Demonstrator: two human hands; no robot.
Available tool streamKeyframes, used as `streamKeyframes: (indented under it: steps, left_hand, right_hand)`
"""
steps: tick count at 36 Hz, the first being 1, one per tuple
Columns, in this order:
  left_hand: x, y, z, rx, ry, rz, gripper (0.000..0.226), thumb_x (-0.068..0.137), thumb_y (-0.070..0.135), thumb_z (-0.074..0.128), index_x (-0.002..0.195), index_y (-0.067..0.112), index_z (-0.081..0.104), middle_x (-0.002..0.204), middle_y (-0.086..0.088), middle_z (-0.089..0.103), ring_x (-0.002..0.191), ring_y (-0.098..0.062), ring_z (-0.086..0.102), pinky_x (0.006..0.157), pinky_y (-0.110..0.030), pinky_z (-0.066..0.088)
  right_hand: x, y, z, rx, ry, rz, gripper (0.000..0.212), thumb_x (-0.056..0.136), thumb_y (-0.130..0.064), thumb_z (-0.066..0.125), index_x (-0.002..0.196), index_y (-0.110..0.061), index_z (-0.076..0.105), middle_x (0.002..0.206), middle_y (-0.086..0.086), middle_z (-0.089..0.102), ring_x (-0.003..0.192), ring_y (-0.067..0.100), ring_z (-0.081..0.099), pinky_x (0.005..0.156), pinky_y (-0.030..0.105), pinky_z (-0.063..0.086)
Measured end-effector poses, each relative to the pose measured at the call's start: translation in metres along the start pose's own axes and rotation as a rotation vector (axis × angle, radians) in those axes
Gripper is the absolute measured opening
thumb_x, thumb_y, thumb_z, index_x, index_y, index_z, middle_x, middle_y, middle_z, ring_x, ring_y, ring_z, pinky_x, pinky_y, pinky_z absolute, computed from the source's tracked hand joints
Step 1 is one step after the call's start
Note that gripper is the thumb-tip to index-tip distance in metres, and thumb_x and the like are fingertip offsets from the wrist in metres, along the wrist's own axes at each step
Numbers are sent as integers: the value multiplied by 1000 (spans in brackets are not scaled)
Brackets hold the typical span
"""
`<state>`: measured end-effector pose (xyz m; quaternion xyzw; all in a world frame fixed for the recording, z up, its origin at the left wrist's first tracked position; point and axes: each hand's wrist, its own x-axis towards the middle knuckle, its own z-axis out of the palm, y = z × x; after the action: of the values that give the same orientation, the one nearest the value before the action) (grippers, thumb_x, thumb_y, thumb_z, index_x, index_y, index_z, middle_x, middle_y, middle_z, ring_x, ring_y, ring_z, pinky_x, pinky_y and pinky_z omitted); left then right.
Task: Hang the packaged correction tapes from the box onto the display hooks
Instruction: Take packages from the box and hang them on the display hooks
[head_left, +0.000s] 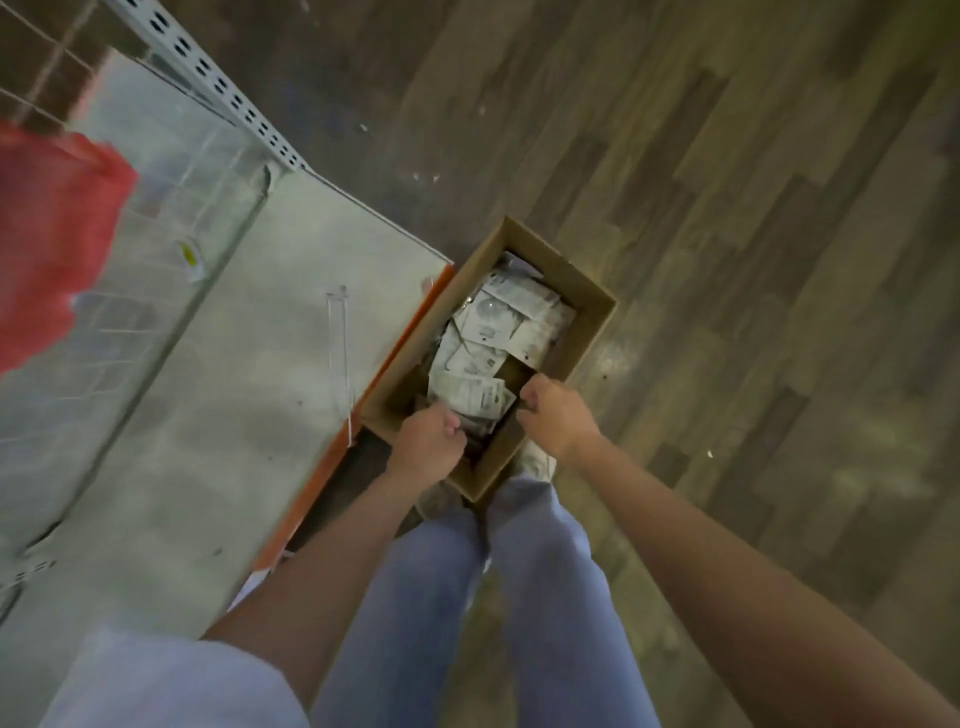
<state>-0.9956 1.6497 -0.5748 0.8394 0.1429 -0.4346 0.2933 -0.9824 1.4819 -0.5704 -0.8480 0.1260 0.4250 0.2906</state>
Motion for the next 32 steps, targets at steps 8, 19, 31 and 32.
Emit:
streamKeyframes:
  steps: [8, 19, 31, 32]
  left_hand:
    - [109, -66, 54, 204, -28, -31, 21, 95, 17, 49, 112, 10, 59, 113, -8, 60, 108, -25, 56, 90, -35, 47]
    - [229, -103, 115, 666, -114, 41, 41, 92, 17, 54, 132, 10, 48, 135, -12, 46, 126, -31, 43, 105, -45, 38]
    - [268, -126, 130, 835, -140, 5, 28, 99, 21, 43, 123, 17, 56, 133, -7, 55, 128, -23, 45, 108, -36, 27]
    - [262, -124, 127, 837, -97, 37, 28, 97, 20, 45, 123, 18, 57, 131, -6, 56, 127, -23, 45, 106, -35, 29]
  right_hand:
    - [119, 26, 69, -68, -68, 22, 31, 96, -11, 46, 127, -6, 48, 126, 14, 52, 112, 30, 53, 81, 31, 41]
    - [246, 45, 130, -295, -152, 9, 36, 95, -10, 47, 129, 0, 46, 135, 20, 43, 124, 34, 45, 97, 36, 42]
    - [259, 64, 159, -521, -293, -6, 35, 98, -10, 46, 132, -4, 47, 137, 18, 46, 123, 34, 50, 92, 38, 46]
    - [252, 60, 156, -522, -246, -21, 34, 97, -10, 46, 130, -5, 49, 134, 18, 49, 122, 33, 51, 90, 38, 47]
